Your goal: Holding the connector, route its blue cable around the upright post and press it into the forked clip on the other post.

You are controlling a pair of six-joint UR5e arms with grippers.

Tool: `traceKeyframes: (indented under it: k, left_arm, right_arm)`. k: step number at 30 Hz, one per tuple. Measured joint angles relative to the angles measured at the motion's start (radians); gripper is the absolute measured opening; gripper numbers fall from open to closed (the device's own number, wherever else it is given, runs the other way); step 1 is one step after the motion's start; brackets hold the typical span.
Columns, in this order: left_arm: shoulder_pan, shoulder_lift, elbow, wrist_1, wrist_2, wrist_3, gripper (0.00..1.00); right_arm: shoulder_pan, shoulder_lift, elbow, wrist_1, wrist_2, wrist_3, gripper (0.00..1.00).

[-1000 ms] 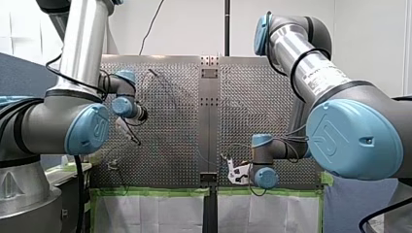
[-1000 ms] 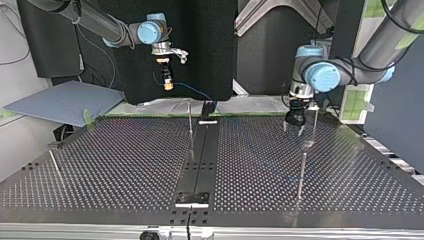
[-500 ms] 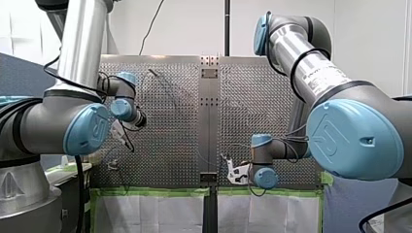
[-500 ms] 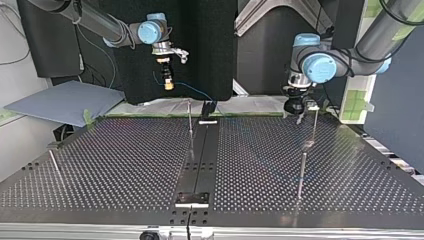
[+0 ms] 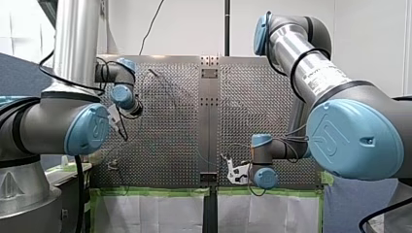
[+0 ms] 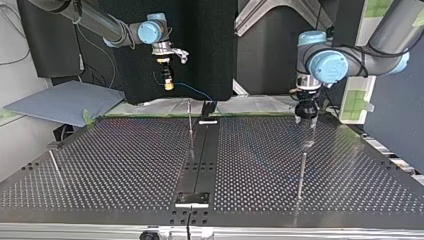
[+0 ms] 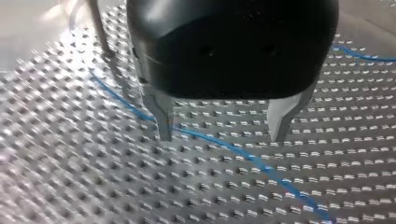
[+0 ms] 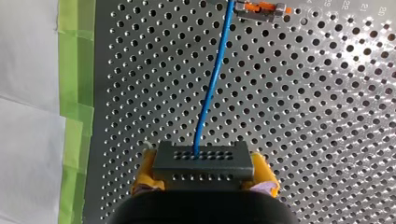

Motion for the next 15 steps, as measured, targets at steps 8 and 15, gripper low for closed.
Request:
traceKeyframes:
  k: [8,15]
  left_arm:
    - [-0.001,0.071,0.070,-0.071,-0.042,0.071,1.00]
    - [-0.001,0.131,0.130,-0.131,-0.073,0.131,1.00]
  right_arm:
    - [0.000,0.000,0.000,-0.004,-0.010,0.002,0.00]
    - [0.000,0.000,0.000,-0.006,-0.012,0.003,0.00]
